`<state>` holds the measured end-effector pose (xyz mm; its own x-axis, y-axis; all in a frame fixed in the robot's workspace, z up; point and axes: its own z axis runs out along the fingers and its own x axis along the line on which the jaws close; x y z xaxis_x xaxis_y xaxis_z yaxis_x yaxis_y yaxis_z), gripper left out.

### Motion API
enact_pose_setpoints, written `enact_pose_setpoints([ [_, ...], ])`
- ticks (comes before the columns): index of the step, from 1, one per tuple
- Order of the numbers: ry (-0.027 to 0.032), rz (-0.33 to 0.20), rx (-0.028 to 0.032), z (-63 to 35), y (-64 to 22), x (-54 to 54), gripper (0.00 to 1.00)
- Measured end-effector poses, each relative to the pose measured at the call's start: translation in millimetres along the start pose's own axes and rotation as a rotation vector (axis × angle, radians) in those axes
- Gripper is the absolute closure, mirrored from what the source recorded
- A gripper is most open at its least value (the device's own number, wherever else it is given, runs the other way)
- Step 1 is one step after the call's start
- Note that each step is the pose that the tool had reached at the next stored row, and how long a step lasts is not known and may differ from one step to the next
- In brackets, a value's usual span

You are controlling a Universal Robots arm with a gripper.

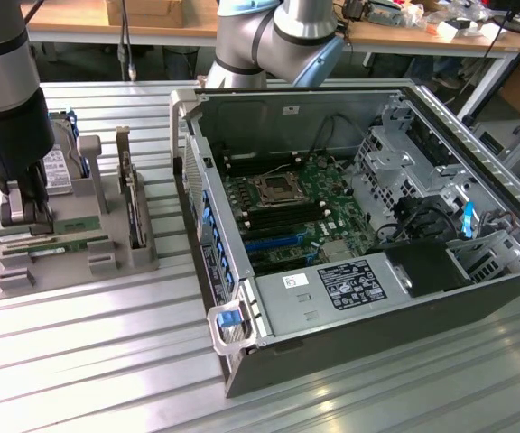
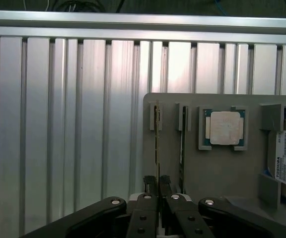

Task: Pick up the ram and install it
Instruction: 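Pick up the ram and move it above insertion slot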

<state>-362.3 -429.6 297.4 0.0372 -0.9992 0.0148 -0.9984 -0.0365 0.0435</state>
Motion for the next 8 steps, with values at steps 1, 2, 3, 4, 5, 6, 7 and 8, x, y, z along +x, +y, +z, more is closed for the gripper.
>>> enact_pose_setpoints([
  [1, 0.0, 0.0, 0.0, -1.4, 0.1, 0.0, 0.87],
  [2, -0.0002, 0.0, 0.0002, -2.2, 0.1, 0.0, 0.87],
  [3, -0.0001, 0.0, 0.0001, -3.0, 0.1, 0.0, 0.87],
  [4, -0.0001, 0.0, 0.0001, -3.6, 0.1, 0.0, 0.87],
  [5, -0.0001, 0.0, 0.0002, -4.4, 0.2, 0.1, 0.87],
  [6, -0.0002, 0.0, 0.0002, -5.0, 0.2, 0.1, 0.87],
  [7, -0.0002, 0.0, 0.0002, -5.9, 0.3, 0.1, 0.87],
  [8, -0.0001, 0.0, 0.0001, -6.4, 0.3, 0.1, 0.87],
])
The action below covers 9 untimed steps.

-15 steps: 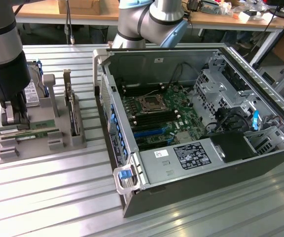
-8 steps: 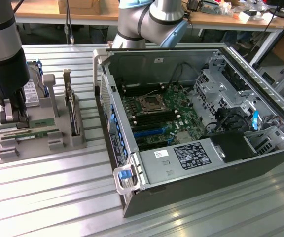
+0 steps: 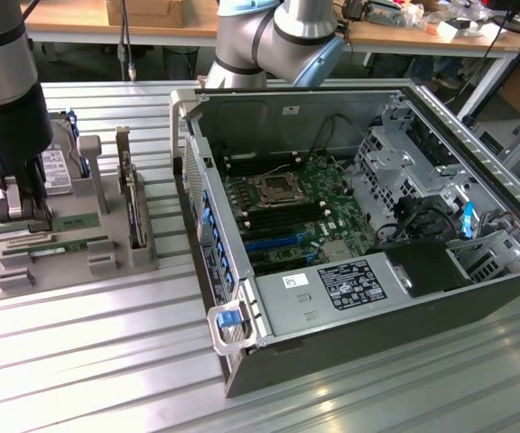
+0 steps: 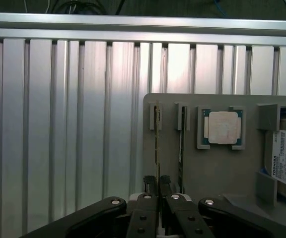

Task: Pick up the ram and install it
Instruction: 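Pick up the ram and move it above insertion slot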

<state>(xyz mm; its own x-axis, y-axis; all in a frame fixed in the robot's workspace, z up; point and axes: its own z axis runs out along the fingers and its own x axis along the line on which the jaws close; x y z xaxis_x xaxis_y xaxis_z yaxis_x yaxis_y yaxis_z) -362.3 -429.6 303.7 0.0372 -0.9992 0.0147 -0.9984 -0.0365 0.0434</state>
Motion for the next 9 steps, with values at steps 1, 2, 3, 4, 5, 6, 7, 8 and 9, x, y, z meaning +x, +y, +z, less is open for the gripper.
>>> enact_pose_setpoints([
  [1, 0.0, 0.0, 0.0, -1.0, 0.0, 0.0, 0.87],
  [2, 0.0001, 0.0, -0.0001, -1.7, 0.1, 0.0, 0.87],
  [3, 0.0001, 0.0, -0.0001, -2.1, 0.1, 0.0, 0.87],
  [4, 0.0001, 0.0, 0.0, -3.2, 0.1, 0.1, 0.87],
  [5, 0.0, 0.0, -0.0001, -3.8, 0.2, 0.1, 0.87],
  [6, 0.0, 0.0, -0.0001, -4.4, 0.2, 0.1, 0.87],
  [7, 0.0, 0.0, -0.0001, -4.9, 0.2, 0.1, 0.87],
  [8, 0.0, 0.0, 0.0, -5.7, 0.2, 0.1, 0.87],
  [9, 0.0, 0.0, -0.0001, -6.4, 0.3, 0.1, 0.87],
])
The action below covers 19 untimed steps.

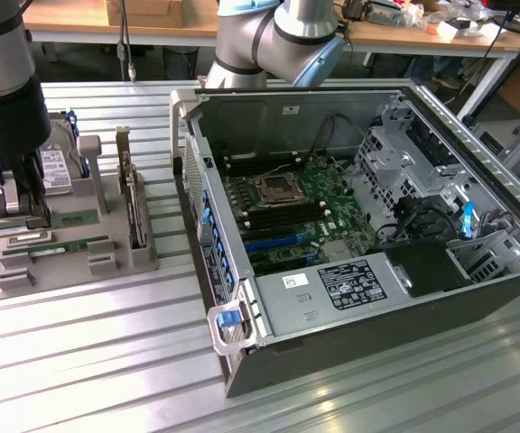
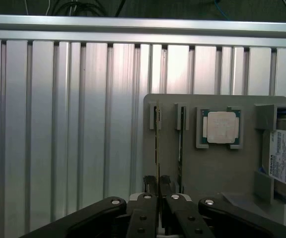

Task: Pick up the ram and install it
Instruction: 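Pick up the ram and move it above insertion slot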

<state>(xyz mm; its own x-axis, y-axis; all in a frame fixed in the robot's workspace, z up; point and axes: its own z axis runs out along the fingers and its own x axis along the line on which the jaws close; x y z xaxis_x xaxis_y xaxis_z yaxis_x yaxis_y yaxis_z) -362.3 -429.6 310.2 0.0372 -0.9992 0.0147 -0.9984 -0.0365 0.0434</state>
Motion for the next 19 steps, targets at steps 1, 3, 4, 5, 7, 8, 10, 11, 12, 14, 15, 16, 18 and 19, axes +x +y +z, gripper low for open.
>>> enact_pose_setpoints([
  [1, 0.0, 0.0, 0.0, -0.6, 0.0, 0.0, 0.87],
  [3, 0.0, 0.0, 0.0001, -2.1, 0.1, 0.0, 0.87],
  [4, 0.0, 0.0, 0.0, -2.7, 0.1, 0.0, 0.87],
  [5, 0.0001, 0.0, 0.0, -3.1, 0.1, 0.0, 0.87],
  [7, 0.0, 0.0, 0.0001, -4.1, 0.2, 0.1, 0.87],
  [8, 0.0, 0.0, 0.0001, -4.8, 0.2, 0.1, 0.87],
  [10, 0.0, 0.0, 0.0001, -6.2, 0.3, 0.1, 0.87],
  [11, 0.0, 0.0, 0.0, -6.8, 0.3, 0.1, 0.87],
  [12, 0.0, 0.0, 0.0, -7.2, 0.3, 0.1, 0.87],
  [14, 0.0, 0.0, 0.0001, -8.4, 0.4, 0.1, 0.87],
  [15, 0.0, 0.0, 0.0, -9.0, 0.4, 0.1, 0.87],
  [16, 0.0, 0.0, 0.0001, -9.5, 0.4, 0.1, 0.87],
  [18, 0.0, 0.0, 0.0001, -10.3, 0.5, 0.1, 0.87],
  [19, 0.0, 0.0, 0.0, -10.8, 0.5, 0.2, 0.87],
])
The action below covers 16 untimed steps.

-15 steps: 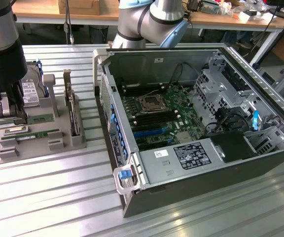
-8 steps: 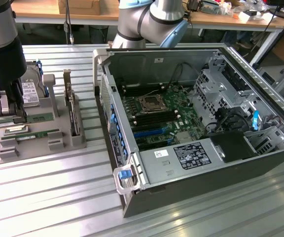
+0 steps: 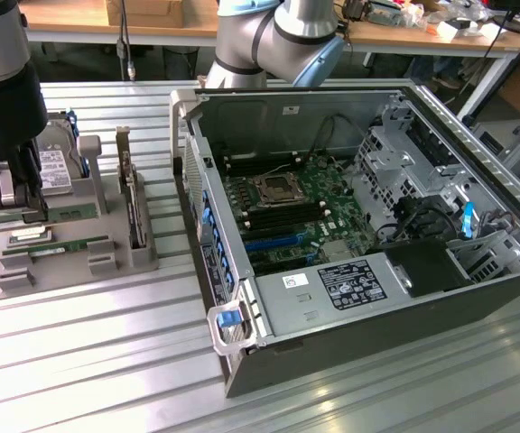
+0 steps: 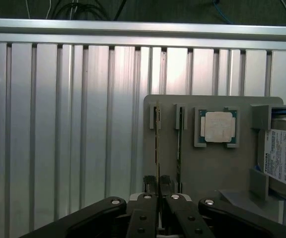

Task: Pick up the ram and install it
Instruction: 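Pick up the ram and move it above insertion slot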

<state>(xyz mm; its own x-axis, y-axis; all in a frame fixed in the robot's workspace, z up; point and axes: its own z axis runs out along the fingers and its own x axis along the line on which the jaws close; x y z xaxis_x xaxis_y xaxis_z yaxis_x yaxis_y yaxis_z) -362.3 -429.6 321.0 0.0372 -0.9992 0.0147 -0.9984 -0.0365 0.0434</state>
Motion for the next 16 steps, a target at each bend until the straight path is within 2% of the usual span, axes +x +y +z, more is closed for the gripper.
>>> enact_pose_setpoints([
  [16, -0.0001, 0.0, 0.0001, -5.8, -0.1, 0.1, 0.87],
])
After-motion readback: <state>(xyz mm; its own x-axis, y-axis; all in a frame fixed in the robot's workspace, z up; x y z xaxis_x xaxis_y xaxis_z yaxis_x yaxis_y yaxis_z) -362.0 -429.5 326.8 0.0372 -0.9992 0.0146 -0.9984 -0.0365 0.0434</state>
